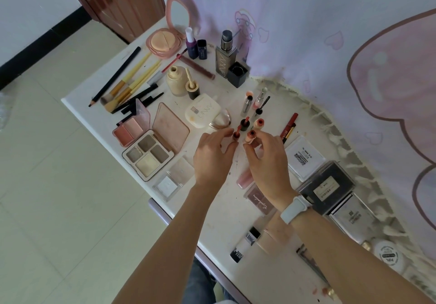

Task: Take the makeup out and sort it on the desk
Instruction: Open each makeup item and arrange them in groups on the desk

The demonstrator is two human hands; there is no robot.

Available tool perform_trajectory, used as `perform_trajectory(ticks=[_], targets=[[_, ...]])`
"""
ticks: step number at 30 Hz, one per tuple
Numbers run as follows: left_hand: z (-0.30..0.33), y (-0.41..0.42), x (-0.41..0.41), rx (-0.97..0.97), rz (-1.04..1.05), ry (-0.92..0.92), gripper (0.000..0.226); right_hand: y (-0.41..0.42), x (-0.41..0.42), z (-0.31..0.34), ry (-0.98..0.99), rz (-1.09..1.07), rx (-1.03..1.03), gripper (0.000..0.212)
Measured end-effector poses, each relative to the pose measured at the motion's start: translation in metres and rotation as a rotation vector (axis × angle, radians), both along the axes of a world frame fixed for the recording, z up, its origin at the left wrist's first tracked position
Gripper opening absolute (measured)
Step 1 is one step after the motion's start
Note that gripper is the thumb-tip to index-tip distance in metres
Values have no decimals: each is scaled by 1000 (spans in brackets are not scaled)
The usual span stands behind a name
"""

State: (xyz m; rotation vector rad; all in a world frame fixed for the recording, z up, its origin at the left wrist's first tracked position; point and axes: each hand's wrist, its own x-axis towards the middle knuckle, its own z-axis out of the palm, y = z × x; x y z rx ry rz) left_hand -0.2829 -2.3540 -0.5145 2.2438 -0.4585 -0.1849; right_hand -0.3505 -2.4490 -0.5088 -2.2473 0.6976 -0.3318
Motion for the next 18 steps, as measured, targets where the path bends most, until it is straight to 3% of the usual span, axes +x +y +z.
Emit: perform_trajectory(ticks=[5,8,11,18], targets=[[4,7,-7,-33,41,-14,31,-6,-17,4,-28,-7,-1,23],[8,15,-20,-73,47,-38,24,-16,-30,7,14,148,-174,19],[8,25,-36,-89,-16,11,20,-27,-38,7,181,337,-279,27],[3,34,-56,152,-246,-75,24,-36,-40,6,344,519,-392,42]])
